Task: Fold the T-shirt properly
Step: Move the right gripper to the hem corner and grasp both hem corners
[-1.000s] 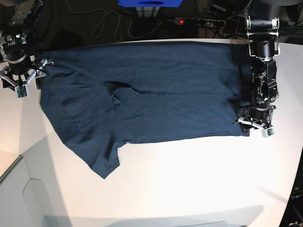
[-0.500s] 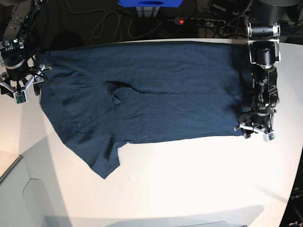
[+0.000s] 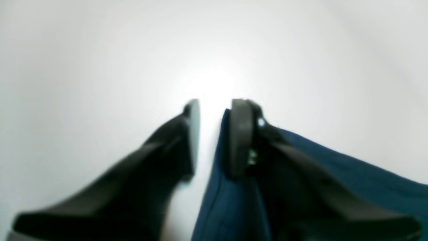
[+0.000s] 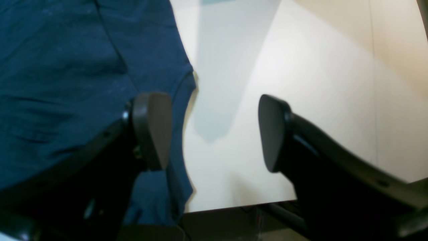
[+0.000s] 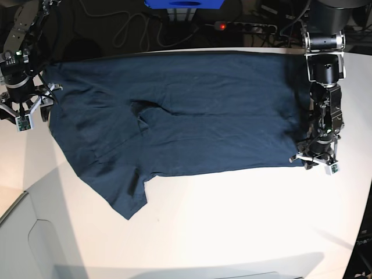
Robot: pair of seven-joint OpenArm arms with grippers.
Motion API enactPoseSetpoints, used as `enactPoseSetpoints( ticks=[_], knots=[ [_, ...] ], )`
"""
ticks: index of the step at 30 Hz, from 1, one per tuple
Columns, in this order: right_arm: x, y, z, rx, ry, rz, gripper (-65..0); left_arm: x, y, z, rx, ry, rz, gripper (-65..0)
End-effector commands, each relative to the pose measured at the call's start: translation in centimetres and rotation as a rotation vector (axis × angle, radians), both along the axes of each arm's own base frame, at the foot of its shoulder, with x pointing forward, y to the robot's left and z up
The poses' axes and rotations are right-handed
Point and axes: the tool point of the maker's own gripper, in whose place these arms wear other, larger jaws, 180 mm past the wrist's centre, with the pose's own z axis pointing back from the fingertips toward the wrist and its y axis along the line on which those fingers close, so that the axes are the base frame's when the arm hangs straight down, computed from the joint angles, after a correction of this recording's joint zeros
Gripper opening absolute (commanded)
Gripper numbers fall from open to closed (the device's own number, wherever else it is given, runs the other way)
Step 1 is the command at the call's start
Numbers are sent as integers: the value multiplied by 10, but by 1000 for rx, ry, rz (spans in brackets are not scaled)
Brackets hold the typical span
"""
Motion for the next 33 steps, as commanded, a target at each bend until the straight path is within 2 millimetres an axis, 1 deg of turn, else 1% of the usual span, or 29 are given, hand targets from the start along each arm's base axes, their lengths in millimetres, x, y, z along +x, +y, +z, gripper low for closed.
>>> enactPoseSetpoints(
  ticks=[1, 3, 5, 7, 9, 11, 13, 15, 19, 21, 22, 23, 27, 30, 33],
  knots=[
    [8, -1, 13, -15, -47, 15, -258, 7, -3, 6, -9, -2, -5, -549],
    [8, 0, 13, -14, -47, 15, -258, 12, -5, 9, -13, -12, -6, -562],
    [8, 0, 13, -14, -47, 15, -258, 12, -7, 8, -17, -10, -7, -570],
    [8, 0, 13, -14, -47, 15, -258, 12, -9, 8, -14, -8, -15, -597],
    [8, 0, 13, -14, -47, 15, -258, 13, -17, 4, -5, 4, -43, -645],
    [8, 0, 13, -14, -47, 15, -258, 14, -20, 3, 2, 9, -58, -650],
    [7, 0, 13, -14, -45, 15, -258, 13, -20, 3, 3, 10, -53, -650],
    [8, -1, 13, -15, -47, 15, -258, 17, -22, 10, 5, -10, -61, -650],
    [9, -1, 14, -15, -51, 15, -258, 29, -32, 39, 26, -83, -100, -650],
    [10, -1, 15, -15, -53, 15, -258, 26, -37, 44, 33, -100, -116, -650],
    [11, 0, 16, -15, -57, 16, -258, 26, -38, 49, 38, -116, -123, -650],
    [15, 2, 17, -13, -62, 22, -258, 27, -38, 56, 39, -134, -123, -650],
    [26, 7, 18, -26, -30, 40, -258, 20, -31, 67, 39, -172, -98, -650],
    [42, 12, 11, -15, -2, 62, -258, 17, -33, 73, 43, -191, -102, -650],
    [67, 16, 2, 27, 7, 76, -258, 17, -33, 77, 48, -199, -108, -650]
  ],
)
